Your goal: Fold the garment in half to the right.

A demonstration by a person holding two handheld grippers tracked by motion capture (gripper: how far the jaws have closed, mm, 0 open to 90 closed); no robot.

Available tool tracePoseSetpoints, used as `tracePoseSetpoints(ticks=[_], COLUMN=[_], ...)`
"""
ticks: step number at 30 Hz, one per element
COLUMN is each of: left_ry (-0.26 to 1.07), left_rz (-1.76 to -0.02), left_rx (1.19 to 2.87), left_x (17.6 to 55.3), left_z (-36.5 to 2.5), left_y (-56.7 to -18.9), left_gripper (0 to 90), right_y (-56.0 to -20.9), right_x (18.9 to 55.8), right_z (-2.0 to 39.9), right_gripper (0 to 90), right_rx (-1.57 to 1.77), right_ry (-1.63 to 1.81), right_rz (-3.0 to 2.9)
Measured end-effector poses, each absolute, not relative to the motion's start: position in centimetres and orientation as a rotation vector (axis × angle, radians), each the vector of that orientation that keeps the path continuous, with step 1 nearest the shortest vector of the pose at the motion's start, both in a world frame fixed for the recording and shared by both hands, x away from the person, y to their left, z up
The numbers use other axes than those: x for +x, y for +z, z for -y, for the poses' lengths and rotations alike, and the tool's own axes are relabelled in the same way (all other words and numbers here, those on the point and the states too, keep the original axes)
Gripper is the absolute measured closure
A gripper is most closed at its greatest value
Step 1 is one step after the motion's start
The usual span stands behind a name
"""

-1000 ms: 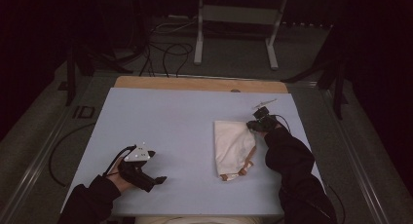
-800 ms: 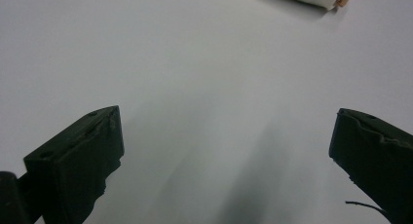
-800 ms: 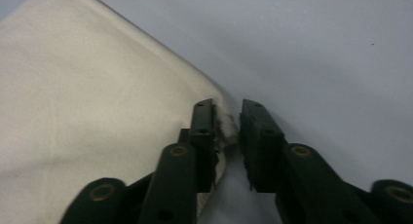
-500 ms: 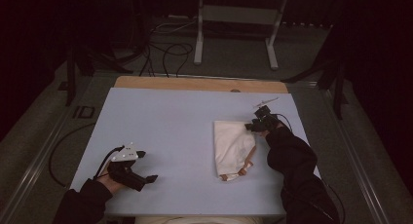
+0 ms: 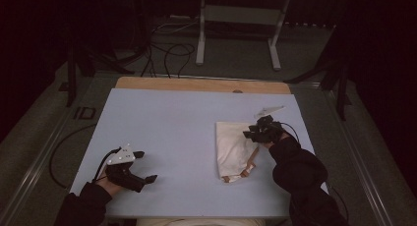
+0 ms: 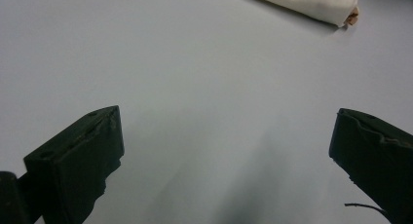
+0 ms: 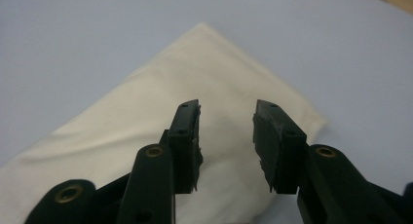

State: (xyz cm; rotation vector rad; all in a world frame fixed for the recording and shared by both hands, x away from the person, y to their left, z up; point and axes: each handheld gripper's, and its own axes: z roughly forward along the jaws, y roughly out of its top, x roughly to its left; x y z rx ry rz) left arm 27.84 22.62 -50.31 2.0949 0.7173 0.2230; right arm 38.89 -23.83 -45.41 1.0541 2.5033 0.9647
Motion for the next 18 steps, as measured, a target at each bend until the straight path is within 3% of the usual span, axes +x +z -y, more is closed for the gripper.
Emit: tracePoseSetpoints(ticks=[7,18], left_ry=[0.222,0.224], left_rz=[-0.712,-0.709], left_rx=[2.089,2.079], left_x=[27.8,27.8], left_z=[-22.7,-22.8], left_y=[-50.3,-50.2], left_gripper=[0.0,0.0], right_y=[-45.7,-46.9], right_x=[35.5,30.8], right_z=[22.4,21.7], right_gripper=[89.8,90.0], right_rx=[0.954,0.942], right_ry=[0.949,1.018], right_rz=[-2.572,-2.599])
